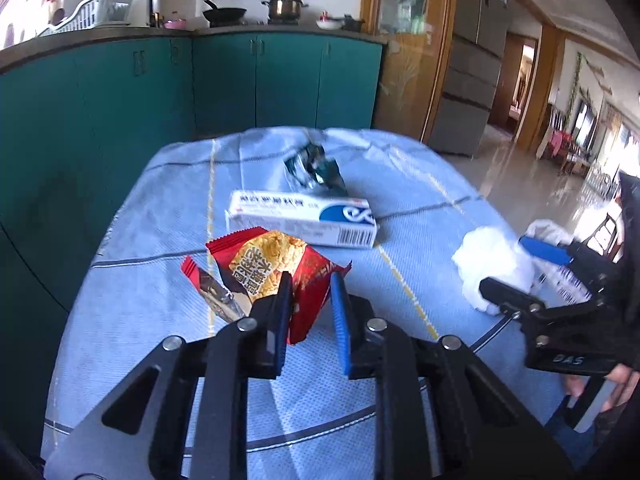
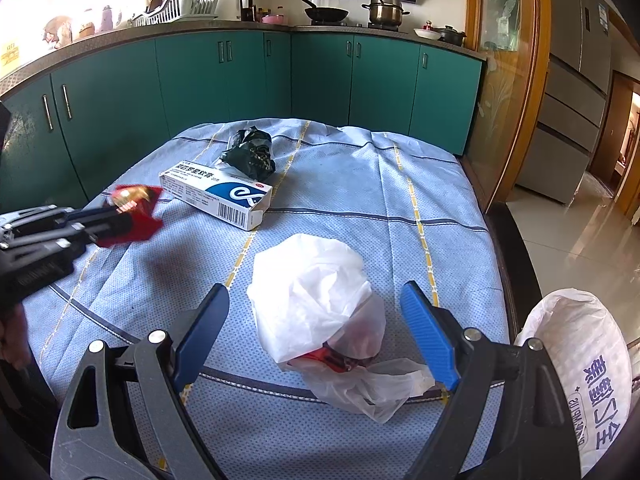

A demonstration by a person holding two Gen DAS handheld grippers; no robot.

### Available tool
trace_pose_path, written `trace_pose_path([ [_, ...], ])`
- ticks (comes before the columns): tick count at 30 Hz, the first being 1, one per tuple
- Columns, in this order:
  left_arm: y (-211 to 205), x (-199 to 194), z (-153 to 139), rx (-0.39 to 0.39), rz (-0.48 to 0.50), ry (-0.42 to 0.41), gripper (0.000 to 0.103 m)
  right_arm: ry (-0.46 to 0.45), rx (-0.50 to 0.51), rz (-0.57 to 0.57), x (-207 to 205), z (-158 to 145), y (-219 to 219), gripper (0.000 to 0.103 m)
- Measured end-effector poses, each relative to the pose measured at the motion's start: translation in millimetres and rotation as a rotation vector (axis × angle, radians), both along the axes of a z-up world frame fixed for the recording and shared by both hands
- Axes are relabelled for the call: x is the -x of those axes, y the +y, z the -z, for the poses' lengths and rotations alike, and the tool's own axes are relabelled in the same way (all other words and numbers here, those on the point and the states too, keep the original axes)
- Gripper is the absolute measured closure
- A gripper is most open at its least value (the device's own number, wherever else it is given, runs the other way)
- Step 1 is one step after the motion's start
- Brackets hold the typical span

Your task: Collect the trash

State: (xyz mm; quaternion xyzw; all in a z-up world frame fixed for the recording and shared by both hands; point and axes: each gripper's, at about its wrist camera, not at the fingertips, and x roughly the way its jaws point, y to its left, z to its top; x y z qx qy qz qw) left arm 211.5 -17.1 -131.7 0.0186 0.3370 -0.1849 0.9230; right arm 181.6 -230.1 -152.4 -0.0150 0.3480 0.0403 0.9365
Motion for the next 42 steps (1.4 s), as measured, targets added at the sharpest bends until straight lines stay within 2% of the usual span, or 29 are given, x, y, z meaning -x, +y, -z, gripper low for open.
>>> trace_pose_path([
  [8, 13.2, 8.8, -12.6, 0.048, -0.002, -0.025, 0.082, 0.011, 0.013, -0.003, -0.9, 2.0, 2.4, 0.017],
  [17, 5.6, 17.1, -14.3, -0.016, -0.006, -0.081, 0.082, 0.033, 0.030, 0.000, -2.7, 6.5, 3.6, 0.017],
  [30, 4.1, 26.2, -21.9, -0.047, -0.012, -0.155, 0.082, 0.068, 0.061, -0.012, -6.7, 14.2, 10.4, 0.018],
  [31, 3.8, 26.3, -22.1, -0.048, -0.012, -0.157, 0.082, 0.068, 0.060, -0.020, -6.4, 14.3, 11.6, 0.021],
  [33, 3.7, 26.6, -22.4, -0.050, -0.012, -0.159, 0.082, 0.065, 0.071, -0.028, -5.7, 14.4, 14.4, 0.038],
  [36, 4.0, 26.3, -21.8, -0.052, -0.014, -0.161, 0.082, 0.072, 0.062, -0.042, -6.0, 15.5, 14.7, 0.056],
  [39, 3.9, 26.7, -21.5, -0.054, -0.017, -0.162, 0.082, 0.063, 0.057, -0.045, -4.9, 13.8, 14.4, 0.064],
  [42, 3.9, 26.5, -21.2, -0.056, -0.021, -0.164, 0.082, 0.045, 0.048, -0.040, -2.9, 10.8, 12.5, 0.064],
])
